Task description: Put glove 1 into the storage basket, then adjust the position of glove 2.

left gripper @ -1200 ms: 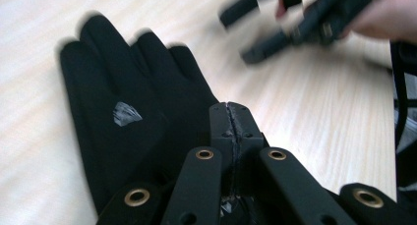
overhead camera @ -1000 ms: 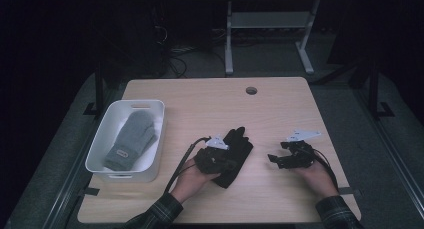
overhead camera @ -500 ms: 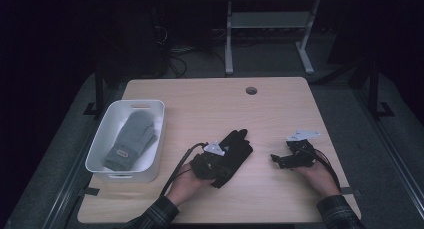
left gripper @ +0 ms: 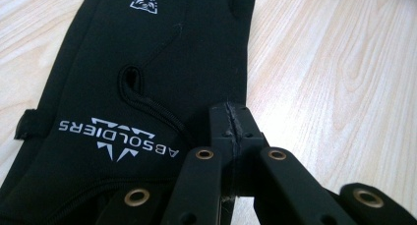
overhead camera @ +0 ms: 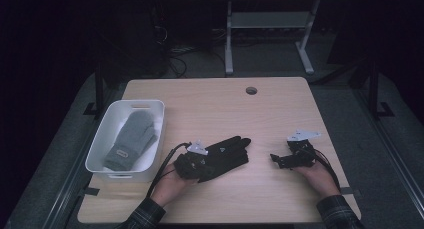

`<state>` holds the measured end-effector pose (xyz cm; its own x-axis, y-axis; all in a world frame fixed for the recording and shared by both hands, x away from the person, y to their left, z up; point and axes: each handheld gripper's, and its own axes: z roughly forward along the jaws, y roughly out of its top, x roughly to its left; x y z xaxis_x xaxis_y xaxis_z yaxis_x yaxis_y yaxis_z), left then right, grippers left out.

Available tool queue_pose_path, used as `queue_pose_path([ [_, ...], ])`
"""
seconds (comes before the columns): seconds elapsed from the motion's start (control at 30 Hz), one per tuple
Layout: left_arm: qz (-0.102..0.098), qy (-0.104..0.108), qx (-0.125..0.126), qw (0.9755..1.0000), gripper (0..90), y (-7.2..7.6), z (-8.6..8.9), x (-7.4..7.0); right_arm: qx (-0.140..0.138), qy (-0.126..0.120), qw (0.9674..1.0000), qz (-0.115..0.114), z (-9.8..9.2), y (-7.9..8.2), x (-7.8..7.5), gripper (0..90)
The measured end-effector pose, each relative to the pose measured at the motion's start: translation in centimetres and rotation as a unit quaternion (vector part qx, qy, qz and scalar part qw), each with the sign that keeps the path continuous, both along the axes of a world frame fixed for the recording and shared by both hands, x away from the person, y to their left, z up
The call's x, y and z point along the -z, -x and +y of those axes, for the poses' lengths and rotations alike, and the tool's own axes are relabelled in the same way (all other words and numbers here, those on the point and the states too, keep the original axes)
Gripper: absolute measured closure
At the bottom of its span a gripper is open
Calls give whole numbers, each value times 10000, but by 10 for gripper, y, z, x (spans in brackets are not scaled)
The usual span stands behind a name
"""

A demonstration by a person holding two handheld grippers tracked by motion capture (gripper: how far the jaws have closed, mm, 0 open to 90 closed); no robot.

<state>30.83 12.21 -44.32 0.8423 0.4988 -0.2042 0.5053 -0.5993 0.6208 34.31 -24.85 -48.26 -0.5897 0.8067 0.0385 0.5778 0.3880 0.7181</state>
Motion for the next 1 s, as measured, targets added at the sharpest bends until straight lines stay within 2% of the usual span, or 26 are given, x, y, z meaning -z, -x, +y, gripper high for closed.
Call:
queue_pose_path([
  [0.03, -19, 10, 26, 10000, 883, 0, 0, -1, 2, -1, 10000, 2, 0, 0, 0, 104],
  [0.07, -24, 112, -38, 9999, 859, 0, -1, -2, 4, 0, 10000, 2, 0, 0, 0, 104],
  [0.1, -72, 41, 40, 10000, 834, -1, 0, -4, 18, -5, 10000, 7, 0, 0, 0, 103],
  [0.13, -89, 78, 13, 9999, 819, -1, -1, -5, 27, 1, 10000, 8, 0, 0, 0, 103],
  [0.23, -179, 62, 134, 9997, 768, -3, 0, -10, 44, -5, 10000, 0, 0, 1, 0, 103],
  [0.27, -192, 128, 117, 9997, 754, -4, -1, -12, 51, -6, 10000, 1, 0, 1, 0, 103],
  [0.33, -288, 82, 192, 9994, 705, -7, 1, -16, 53, -5, 10000, 0, 0, 1, 0, 103],
  [0.37, -299, 147, 144, 9993, 673, -7, 0, -17, 56, -5, 10000, -2, 0, 1, 0, 103],
  [0.47, -410, 140, 228, 9988, 515, -15, -2, -23, 50, -2, 10000, -10, 0, 1, 0, 103],
  [0.5, -485, 165, 232, 9984, 485, -18, -3, -26, 51, -2, 10000, -8, 0, 1, 0, 103],
  [0.6, -475, 245, 272, 9982, 405, -25, -6, -29, 51, -1, 10000, -9, 0, 1, 0, 103],
  [0.63, -455, 273, 304, 9981, 363, -28, -8, -29, 50, -1, 10000, -9, 0, 1, 0, 103],
  [0.8, -522, 221, 496, 9972, 269, -41, -14, -30, 55, -5, 10000, -6, 0, 1, 0, 103],
  [0.83, -551, 248, 481, 9970, 249, -43, -15, -29, 55, -4, 10000, -3, 0, 1, 0, 103],
  [1.0, -712, 128, 485, 9962, 178, -56, -19, -24, 59, -5, 10000, -5, 0, 1, 0, 103],
])
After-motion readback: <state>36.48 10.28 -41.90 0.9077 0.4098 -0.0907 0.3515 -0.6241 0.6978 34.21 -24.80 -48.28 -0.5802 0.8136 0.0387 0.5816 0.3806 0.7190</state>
